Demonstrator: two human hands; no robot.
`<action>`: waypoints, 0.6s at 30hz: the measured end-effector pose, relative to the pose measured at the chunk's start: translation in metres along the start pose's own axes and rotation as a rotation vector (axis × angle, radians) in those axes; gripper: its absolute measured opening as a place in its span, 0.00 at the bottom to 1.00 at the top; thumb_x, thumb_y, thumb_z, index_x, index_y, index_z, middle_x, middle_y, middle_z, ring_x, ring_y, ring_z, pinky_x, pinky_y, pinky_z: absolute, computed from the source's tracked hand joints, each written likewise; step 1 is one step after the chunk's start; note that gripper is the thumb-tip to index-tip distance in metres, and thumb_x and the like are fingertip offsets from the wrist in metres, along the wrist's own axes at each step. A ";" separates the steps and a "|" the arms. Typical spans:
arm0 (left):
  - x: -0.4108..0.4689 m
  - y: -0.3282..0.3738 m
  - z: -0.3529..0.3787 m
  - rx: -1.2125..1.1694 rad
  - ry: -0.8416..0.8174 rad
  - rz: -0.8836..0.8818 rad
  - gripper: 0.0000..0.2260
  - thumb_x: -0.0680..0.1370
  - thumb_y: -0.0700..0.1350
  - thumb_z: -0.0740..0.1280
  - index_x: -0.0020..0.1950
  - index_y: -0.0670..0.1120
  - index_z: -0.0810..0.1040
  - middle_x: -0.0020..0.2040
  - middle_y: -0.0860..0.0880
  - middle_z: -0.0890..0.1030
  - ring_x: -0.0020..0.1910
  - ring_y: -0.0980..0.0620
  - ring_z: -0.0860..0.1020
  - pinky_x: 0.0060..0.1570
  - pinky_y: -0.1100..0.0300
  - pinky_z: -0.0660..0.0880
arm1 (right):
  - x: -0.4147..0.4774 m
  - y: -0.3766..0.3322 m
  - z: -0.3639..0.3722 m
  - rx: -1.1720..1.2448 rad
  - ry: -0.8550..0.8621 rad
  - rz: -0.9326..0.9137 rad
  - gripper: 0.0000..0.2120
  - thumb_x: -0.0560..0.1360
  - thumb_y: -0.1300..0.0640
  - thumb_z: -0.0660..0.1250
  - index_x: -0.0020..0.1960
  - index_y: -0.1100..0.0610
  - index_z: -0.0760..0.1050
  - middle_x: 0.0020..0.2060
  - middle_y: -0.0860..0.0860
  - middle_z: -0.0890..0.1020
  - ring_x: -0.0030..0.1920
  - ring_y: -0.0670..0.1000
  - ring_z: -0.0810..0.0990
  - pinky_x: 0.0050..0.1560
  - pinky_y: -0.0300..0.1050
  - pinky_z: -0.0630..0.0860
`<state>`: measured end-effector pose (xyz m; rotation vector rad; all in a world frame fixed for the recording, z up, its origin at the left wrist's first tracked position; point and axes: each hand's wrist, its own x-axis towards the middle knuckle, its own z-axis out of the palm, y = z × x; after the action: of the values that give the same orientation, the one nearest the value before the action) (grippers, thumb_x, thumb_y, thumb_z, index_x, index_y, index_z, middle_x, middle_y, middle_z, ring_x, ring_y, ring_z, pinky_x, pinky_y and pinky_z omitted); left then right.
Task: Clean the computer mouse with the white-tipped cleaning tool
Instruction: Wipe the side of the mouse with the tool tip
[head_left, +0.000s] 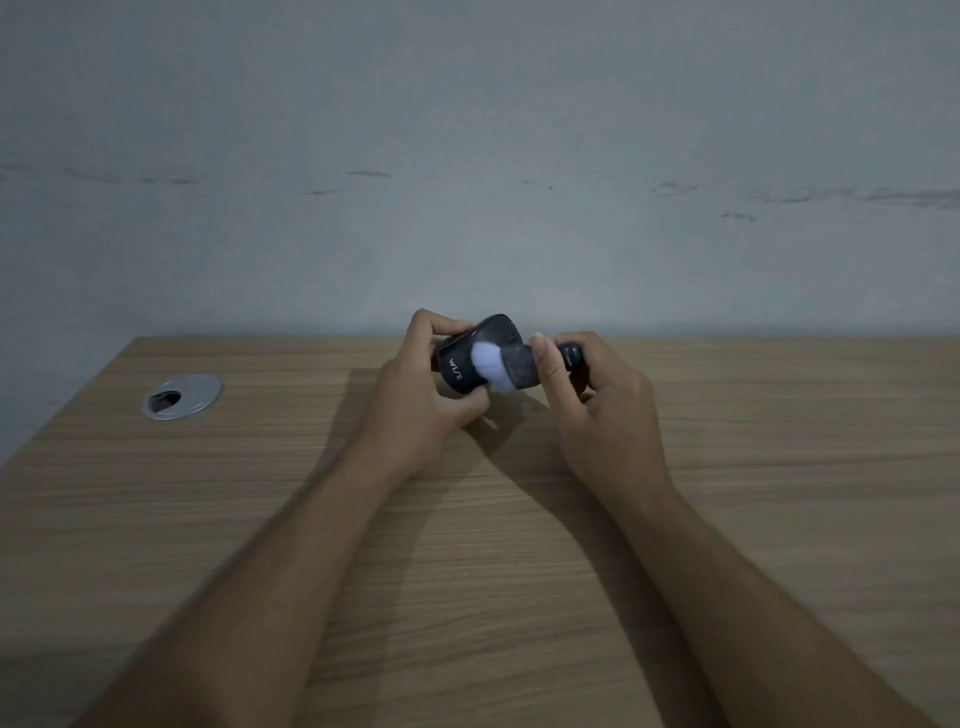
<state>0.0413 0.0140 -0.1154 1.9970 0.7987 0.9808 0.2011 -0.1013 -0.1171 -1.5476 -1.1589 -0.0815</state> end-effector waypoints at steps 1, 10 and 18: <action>0.001 -0.002 0.001 -0.029 0.002 -0.019 0.25 0.73 0.40 0.79 0.65 0.54 0.73 0.52 0.56 0.86 0.34 0.63 0.81 0.38 0.64 0.76 | 0.001 0.001 -0.001 -0.009 0.028 0.018 0.10 0.86 0.50 0.69 0.51 0.54 0.84 0.35 0.42 0.81 0.34 0.42 0.79 0.37 0.29 0.68; -0.004 0.008 0.000 -0.014 -0.107 -0.044 0.24 0.74 0.38 0.80 0.64 0.49 0.72 0.54 0.51 0.86 0.34 0.53 0.83 0.32 0.57 0.83 | 0.006 0.010 -0.005 -0.035 0.106 0.079 0.09 0.86 0.48 0.70 0.60 0.51 0.86 0.47 0.43 0.87 0.43 0.41 0.82 0.44 0.31 0.73; -0.004 0.008 0.002 0.115 0.012 -0.098 0.23 0.72 0.43 0.81 0.62 0.50 0.74 0.51 0.54 0.86 0.43 0.57 0.85 0.37 0.71 0.75 | 0.002 0.009 -0.005 -0.099 0.056 -0.023 0.08 0.85 0.50 0.70 0.58 0.52 0.85 0.46 0.46 0.86 0.39 0.45 0.81 0.43 0.37 0.75</action>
<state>0.0426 0.0056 -0.1108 2.0295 0.9693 0.9091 0.2112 -0.1027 -0.1209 -1.6088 -1.1437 -0.1989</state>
